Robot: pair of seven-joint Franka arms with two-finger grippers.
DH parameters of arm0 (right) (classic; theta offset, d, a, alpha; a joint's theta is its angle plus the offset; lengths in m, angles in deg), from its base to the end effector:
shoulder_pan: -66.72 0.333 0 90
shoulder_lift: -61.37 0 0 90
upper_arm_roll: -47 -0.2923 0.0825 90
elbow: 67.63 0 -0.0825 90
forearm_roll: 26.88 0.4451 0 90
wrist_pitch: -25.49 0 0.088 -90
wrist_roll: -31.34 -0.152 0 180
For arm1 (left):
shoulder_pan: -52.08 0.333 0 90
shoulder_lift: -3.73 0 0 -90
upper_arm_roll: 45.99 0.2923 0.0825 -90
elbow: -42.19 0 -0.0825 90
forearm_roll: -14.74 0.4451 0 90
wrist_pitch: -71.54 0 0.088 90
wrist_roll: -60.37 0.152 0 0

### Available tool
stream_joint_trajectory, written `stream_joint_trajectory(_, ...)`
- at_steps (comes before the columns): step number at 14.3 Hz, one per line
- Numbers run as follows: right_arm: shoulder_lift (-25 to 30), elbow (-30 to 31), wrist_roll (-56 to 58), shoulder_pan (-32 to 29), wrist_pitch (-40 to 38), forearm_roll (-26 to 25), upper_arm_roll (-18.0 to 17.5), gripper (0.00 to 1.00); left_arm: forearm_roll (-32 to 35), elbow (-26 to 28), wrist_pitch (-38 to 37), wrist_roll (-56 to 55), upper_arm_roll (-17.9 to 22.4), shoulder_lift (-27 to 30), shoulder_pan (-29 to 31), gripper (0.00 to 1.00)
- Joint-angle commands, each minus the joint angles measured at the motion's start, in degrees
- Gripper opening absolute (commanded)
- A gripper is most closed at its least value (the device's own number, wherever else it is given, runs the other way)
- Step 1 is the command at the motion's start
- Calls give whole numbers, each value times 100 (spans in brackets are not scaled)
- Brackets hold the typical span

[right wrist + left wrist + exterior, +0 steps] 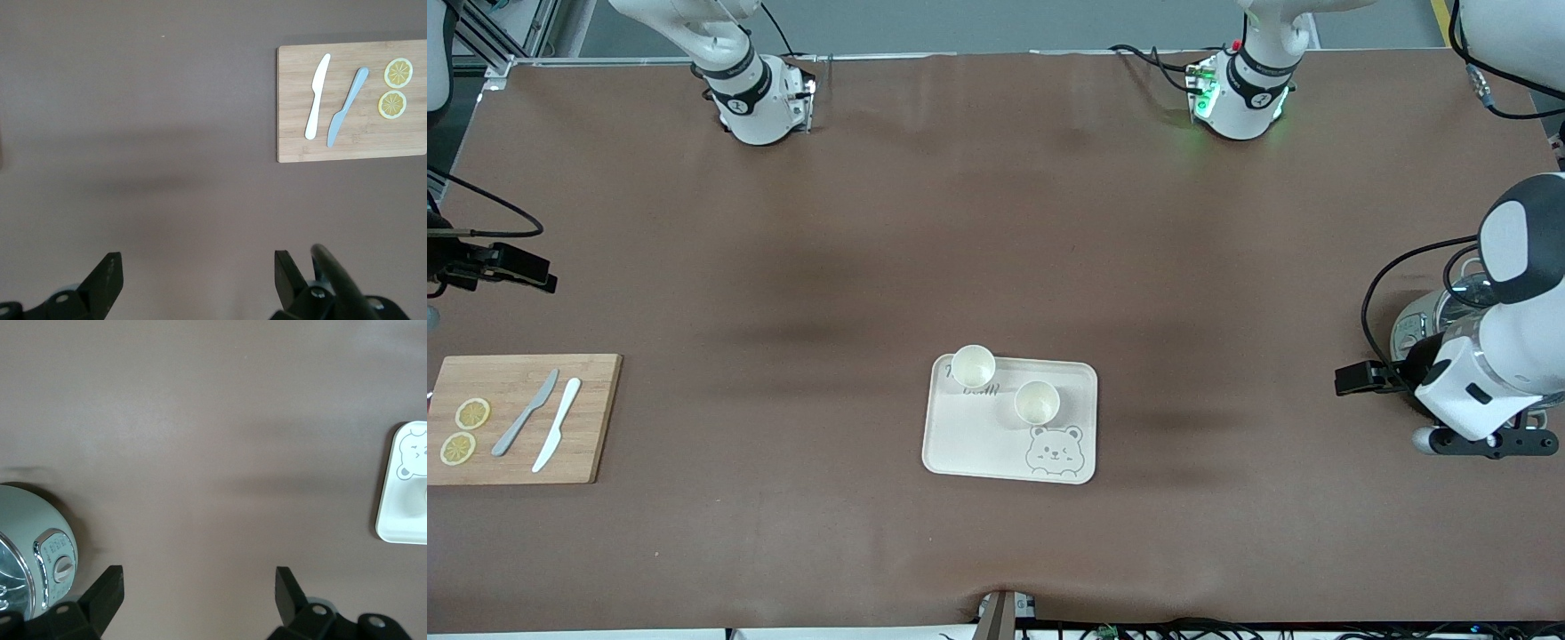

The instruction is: Place white IKEA cup upright on tray with both arms

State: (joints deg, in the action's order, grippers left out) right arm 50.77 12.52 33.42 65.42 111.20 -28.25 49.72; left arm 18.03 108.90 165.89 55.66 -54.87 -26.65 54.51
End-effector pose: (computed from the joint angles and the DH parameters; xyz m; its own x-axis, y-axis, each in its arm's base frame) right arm 0.6535 -0.0475 0.5229 0.9954 -0.0353 -0.0887 -0.0328 -0.9990 0.0294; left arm 0.7493 -0.0538 0.4176 0.9989 -0.0170 -0.0438 -0.0162 -0.9997 0.0176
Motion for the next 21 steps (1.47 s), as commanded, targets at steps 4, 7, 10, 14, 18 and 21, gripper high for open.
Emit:
stream_joint_trajectory(4, 189, 317, 21, -63, 95, 171, -79, 100, 146, 10, -39, -47, -8, 58, 46, 100)
stream_joint_trajectory(7, 189, 378, 21, -72, 104, 208, -79, 100, 128, -26, -39, -47, 36, 93, 20, 100)
stream_joint_trajectory(10, 189, 413, 21, -72, 112, 208, -79, 100, 49, 18, -423, -91, -61, 836, -15, 100)
stream_joint_trajectory(14, 181, 422, 21, -63, 130, 208, -79, 100, -47, 36, -1717, -214, -412, 1614, 12, 100)
stream_joint_trajectory(18, 198, 501, 21, -63, 200, 208, -79, 100, -22, 88, -1989, -372, -412, 1684, -410, 100)
stream_joint_trajectory(21, 189, 501, 21, -72, 200, 208, -79, 100, -48, 465, -2096, -408, -596, 2175, -411, 100)
